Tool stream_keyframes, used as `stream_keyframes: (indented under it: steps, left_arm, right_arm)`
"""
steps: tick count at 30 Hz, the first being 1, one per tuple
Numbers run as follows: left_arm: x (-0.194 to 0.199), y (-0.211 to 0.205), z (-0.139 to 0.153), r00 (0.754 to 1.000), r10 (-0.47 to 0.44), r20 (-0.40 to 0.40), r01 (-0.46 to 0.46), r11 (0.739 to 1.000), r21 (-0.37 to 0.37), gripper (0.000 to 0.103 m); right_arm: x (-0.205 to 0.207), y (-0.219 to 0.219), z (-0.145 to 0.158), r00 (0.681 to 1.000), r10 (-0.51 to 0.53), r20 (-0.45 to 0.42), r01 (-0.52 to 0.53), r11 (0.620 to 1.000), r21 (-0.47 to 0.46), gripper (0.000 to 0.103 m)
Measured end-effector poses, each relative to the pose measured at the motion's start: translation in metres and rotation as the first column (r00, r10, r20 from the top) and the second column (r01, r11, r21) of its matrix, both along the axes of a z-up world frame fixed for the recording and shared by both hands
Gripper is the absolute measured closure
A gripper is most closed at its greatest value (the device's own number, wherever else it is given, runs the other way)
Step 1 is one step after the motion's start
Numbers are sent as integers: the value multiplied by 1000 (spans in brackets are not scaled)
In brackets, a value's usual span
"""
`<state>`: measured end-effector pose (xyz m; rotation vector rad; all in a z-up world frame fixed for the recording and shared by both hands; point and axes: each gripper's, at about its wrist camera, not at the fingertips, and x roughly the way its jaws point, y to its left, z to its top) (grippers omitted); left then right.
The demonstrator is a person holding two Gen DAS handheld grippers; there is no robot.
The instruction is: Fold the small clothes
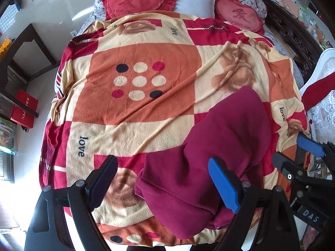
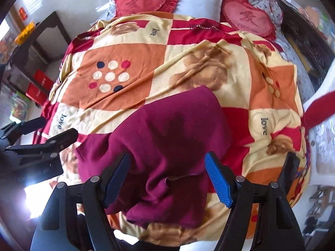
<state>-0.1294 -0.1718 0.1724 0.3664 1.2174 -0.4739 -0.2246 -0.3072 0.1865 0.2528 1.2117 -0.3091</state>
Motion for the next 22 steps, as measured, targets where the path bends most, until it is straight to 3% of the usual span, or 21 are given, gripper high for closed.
stream_keyframes:
  steps: [7,22]
  left_arm:
    - [0,-4,-9,1000,2,-23,-1,1000,13,11]
    - [-2,-14,-7,1000,-28,15,27,999,18,11]
  right_arm:
    - [12,0,-12,999,17,-29,-17,1000,-8,47]
    - [11,-5,-18,999,6,-46,-6,1000,3,47]
